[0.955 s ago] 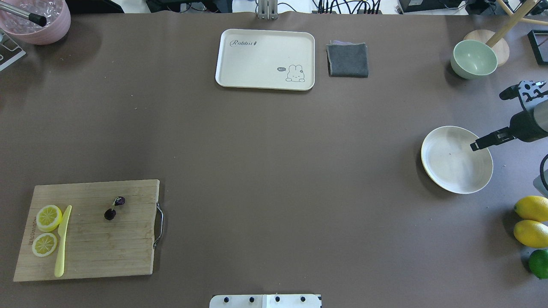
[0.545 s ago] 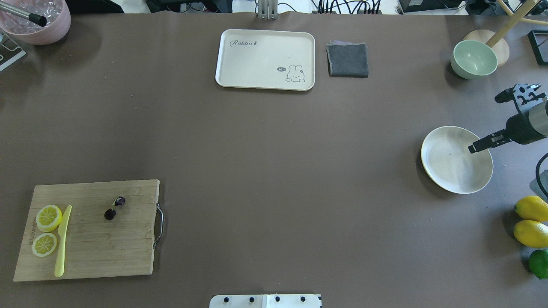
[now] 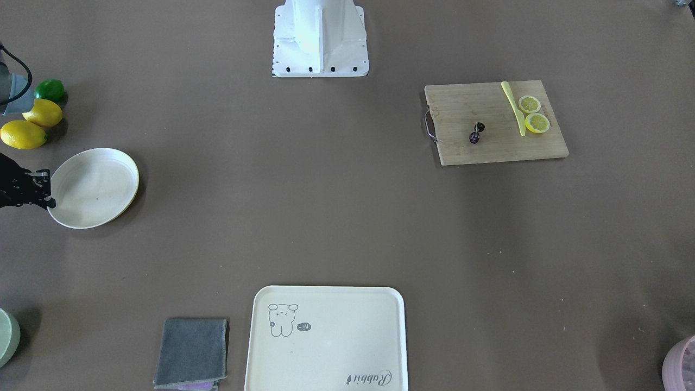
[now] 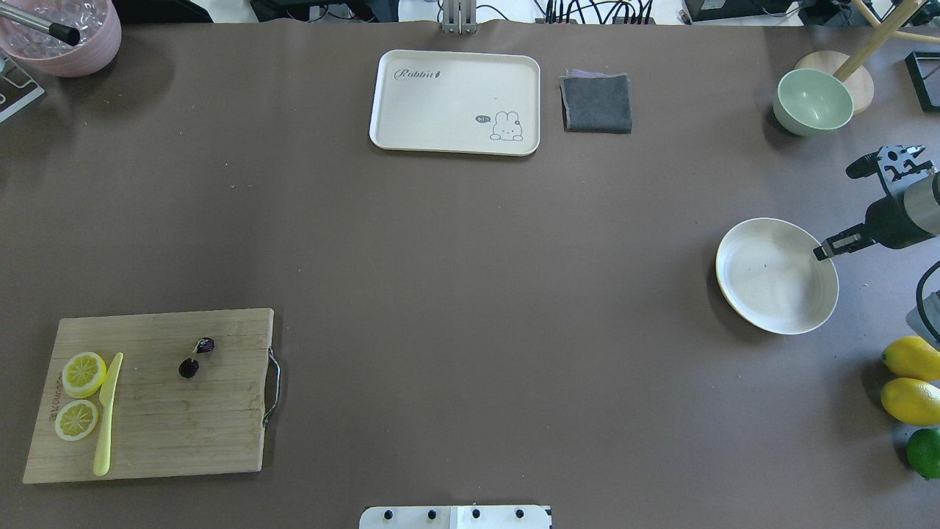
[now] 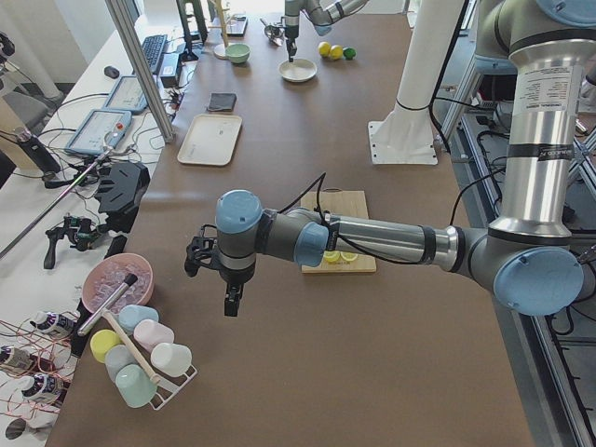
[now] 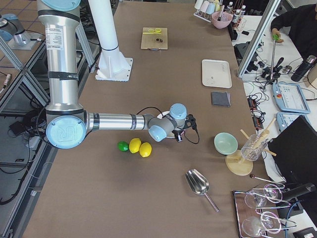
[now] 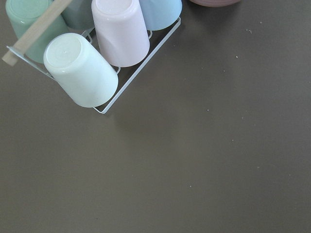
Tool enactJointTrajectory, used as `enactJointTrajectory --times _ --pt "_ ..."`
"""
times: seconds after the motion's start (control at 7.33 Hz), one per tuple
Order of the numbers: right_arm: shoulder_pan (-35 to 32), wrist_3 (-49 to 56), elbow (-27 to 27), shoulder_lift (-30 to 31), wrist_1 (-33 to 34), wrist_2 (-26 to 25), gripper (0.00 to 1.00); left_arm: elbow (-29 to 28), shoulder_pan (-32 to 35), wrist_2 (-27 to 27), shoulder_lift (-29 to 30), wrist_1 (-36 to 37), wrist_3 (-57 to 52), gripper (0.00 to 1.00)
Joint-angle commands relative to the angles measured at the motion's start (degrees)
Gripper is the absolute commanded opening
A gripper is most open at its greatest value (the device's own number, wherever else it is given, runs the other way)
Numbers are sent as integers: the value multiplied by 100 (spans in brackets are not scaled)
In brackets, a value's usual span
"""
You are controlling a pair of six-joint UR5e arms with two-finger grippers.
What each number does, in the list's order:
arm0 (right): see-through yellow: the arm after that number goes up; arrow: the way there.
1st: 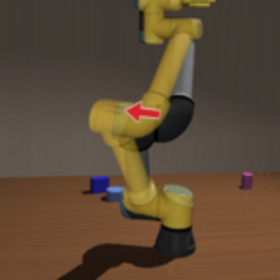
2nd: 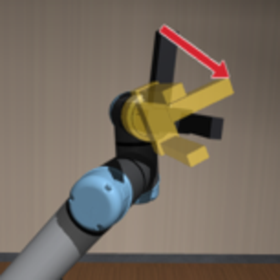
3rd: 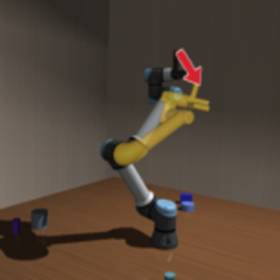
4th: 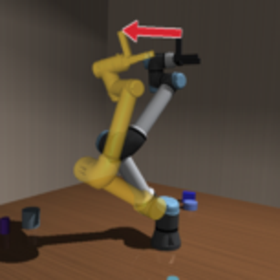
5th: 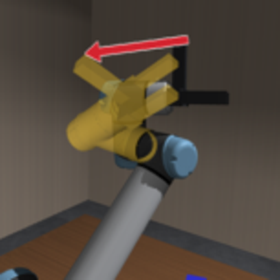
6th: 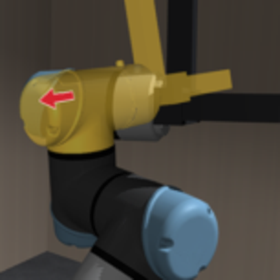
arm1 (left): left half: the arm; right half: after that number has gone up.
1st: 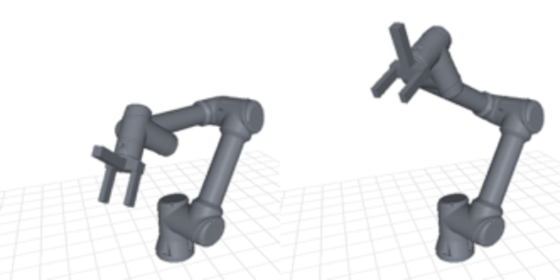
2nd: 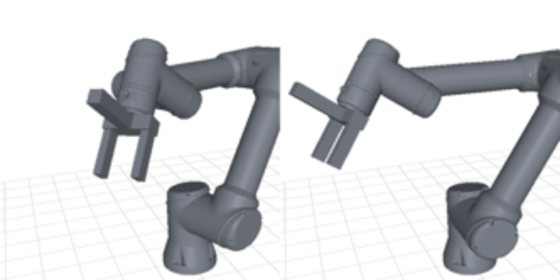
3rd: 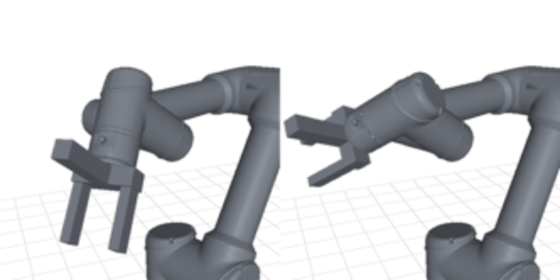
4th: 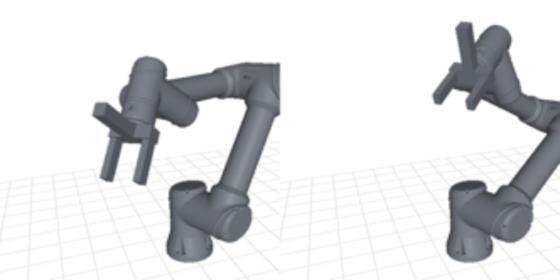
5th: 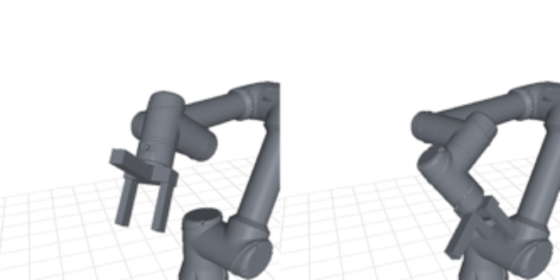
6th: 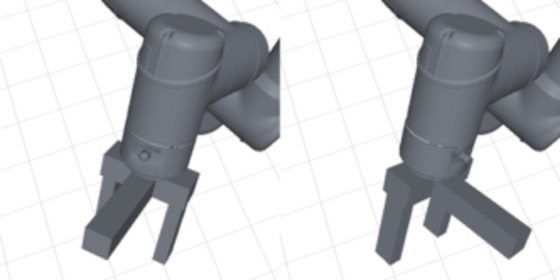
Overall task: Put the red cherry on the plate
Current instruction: 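Reach the right gripper to the white plate's rim and grip it, then drag the white plate with the right gripper toward the table center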
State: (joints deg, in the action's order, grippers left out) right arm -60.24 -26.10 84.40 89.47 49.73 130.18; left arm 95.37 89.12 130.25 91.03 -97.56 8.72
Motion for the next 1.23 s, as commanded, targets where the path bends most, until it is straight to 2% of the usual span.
enactJointTrajectory --times 0.0,0.14,0.55,0.82,1.09 --pt "3 -62 -20 1 10 16 0 17 0 0 3 0 7 98" --pt "3 -315 67 -17 1 68 0 25 9 0 -6 0 -2 98" --pt "-286 -676 164 -411 10 1269 0 17 9 0 -15 0 -2 98" --pt "-305 -1280 173 -989 19 1404 0 34 9 0 -6 0 7 98" --pt "150 -2472 182 -1832 45 1178 0 96 0 165 81 9 33 98"
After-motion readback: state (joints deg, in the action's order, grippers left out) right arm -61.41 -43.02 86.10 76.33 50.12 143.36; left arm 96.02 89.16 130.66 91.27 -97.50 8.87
